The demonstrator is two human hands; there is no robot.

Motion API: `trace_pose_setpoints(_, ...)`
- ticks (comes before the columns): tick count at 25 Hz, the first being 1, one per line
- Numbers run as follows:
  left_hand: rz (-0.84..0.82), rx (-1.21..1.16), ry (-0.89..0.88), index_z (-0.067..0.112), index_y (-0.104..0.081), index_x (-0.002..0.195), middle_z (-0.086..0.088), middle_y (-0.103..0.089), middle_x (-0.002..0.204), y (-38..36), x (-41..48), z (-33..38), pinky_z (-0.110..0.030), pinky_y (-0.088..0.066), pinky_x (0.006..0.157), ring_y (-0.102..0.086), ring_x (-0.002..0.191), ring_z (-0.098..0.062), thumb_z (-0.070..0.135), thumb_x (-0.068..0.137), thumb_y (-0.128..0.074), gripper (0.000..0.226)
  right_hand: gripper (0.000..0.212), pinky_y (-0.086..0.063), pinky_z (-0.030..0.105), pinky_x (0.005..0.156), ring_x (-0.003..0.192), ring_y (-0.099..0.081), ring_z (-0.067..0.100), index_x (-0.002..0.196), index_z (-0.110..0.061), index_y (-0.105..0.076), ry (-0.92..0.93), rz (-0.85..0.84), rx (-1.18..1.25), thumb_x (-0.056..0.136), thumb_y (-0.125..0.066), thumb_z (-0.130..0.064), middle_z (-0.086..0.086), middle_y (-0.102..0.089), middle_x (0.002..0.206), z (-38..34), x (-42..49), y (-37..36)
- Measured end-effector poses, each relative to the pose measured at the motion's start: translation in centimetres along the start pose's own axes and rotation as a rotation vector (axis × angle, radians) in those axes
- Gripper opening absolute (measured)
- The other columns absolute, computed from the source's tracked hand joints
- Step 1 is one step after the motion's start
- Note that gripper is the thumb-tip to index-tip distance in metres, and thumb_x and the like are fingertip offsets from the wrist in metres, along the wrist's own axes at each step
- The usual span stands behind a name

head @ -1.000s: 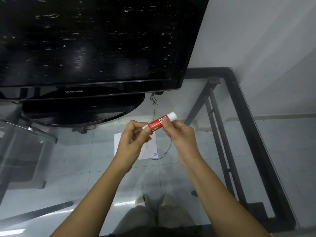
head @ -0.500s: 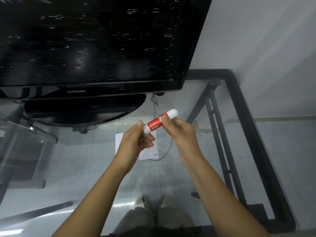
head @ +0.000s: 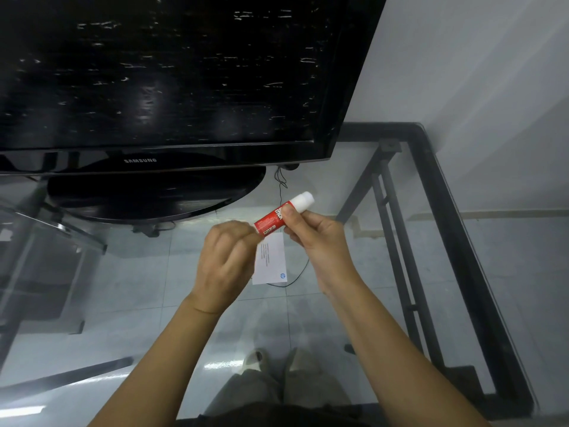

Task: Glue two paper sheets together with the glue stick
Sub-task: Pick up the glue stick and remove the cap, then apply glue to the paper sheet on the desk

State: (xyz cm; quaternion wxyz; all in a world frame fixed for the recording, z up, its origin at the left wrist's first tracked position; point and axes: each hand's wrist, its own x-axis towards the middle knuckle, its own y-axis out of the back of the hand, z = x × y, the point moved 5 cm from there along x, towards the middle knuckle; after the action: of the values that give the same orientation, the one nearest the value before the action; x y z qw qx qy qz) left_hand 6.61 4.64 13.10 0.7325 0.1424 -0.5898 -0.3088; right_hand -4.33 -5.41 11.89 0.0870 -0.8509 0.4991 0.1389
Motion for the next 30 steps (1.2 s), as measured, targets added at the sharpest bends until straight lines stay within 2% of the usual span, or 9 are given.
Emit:
trace_pose_setpoints(3,-0.153,-0.662,0.75,0.019,-0.048,0.112,0.004,-0.059,0.106,-1.1,-0.6,-1.4,-0.021,-0.05,0.08,-0.061,0.093,-0.018,0.023,0.078,-0.066,0.039,0.022,-0.049,0.041,0.093,0.085,-0.065,0.014,0.076,-0.032,-0.074,0.005,0.018,-0.004,0.072,-0.067,-0.052,-0.01,-0.072,0.074,-0.1,0.3,0.0)
trace_pose_setpoints(5,-0.137,-0.933,0.986,0.028,-0.055,0.108,0.014,-0.066,0.1,-1.9,-1.3,-1.6,-0.022,-0.054,0.074,-0.067,0.089,-0.018,0.024,0.081,-0.069,0.031,0.022,-0.049,0.04,0.09,0.086,-0.064,0.015,0.077,-0.032,-0.073,0.017,-0.006,-0.045,0.073,-0.067,-0.052,-0.008,-0.072,0.077,0.0,0.5,-0.1)
trace_pose_setpoints(8,-0.044,-0.981,1.066,0.025,-0.064,0.097,0.01,-0.073,0.091,-1.8,-1.5,-2.4,-0.018,-0.053,0.073,-0.068,0.087,-0.01,0.02,0.079,-0.07,0.02,0.036,-0.046,0.028,0.091,0.1,-0.059,0.0,0.102,-0.032,-0.067,0.122,-0.154,-0.132,0.077,-0.059,-0.056,-0.012,-0.07,0.104,0.6,1.4,-0.7)
trace_pose_setpoints(11,0.011,-0.955,1.155,0.021,-0.064,0.096,0.013,-0.073,0.088,-1.6,-2.2,-3.5,-0.016,-0.053,0.073,-0.068,0.085,-0.008,0.013,0.08,-0.068,0.018,0.071,-0.015,0.032,0.109,0.136,-0.016,0.004,0.145,-0.026,-0.019,0.201,-0.232,-0.687,0.085,-0.045,-0.055,-0.004,-0.019,0.155,4.0,3.4,-0.9)
trace_pose_setpoints(13,0.015,-0.918,1.181,0.02,-0.064,0.096,0.015,-0.073,0.086,-1.4,-2.6,-4.1,-0.016,-0.053,0.073,-0.068,0.085,-0.007,0.011,0.082,-0.067,0.018,0.074,-0.003,0.036,0.112,0.142,0.007,0.015,0.146,-0.019,0.002,0.243,-0.328,-1.142,0.092,-0.04,-0.046,0.001,0.007,0.157,7.6,4.4,-1.1)
trace_pose_setpoints(16,0.009,-0.905,1.205,0.021,-0.064,0.097,0.014,-0.073,0.086,-1.4,-3.1,-4.5,-0.015,-0.053,0.072,-0.069,0.084,-0.008,0.012,0.082,-0.067,0.017,0.073,0.0,0.043,0.114,0.143,0.011,0.024,0.145,-0.013,0.006,0.232,-0.489,-1.456,0.095,-0.038,-0.041,0.004,0.01,0.157,12.4,4.9,-1.2)
trace_pose_setpoints(22,-0.04,-0.9,1.271,0.026,-0.065,0.096,0.01,-0.071,0.083,-2.2,-5.4,-5.8,-0.016,-0.052,0.072,-0.067,0.083,-0.013,0.02,0.081,-0.069,0.017,0.074,0.004,0.043,0.112,0.143,0.012,0.021,0.145,-0.017,0.009,0.216,-0.493,-1.491,0.094,-0.034,-0.047,0.0,0.012,0.157,15.3,4.5,1.2)
trace_pose_setpoints(26,0.096,-1.18,1.615,0.018,-0.07,0.096,0.002,-0.066,0.089,-3.9,-8.7,-6.4,-0.015,-0.052,0.065,-0.063,0.071,-0.008,0.012,0.086,-0.063,0.014,0.076,0.012,0.041,0.11,0.141,0.016,0.014,0.145,-0.022,0.011,0.169,-0.484,-1.353,0.093,-0.037,-0.049,-0.007,0.014,0.156,15.7,3.5,3.3)
trace_pose_setpoints(30,0.289,-1.425,1.933,0.008,-0.061,0.089,-0.008,-0.066,0.084,-6.1,-10.7,-5.5,-0.018,-0.054,0.058,-0.061,0.059,-0.011,0.022,0.09,-0.056,0.015,0.078,0.013,0.041,0.111,0.141,0.014,0.009,0.146,-0.024,0.005,0.166,-0.493,-1.206,0.09,-0.043,-0.048,-0.009,0.01,0.156,15.4,3.4,3.6)
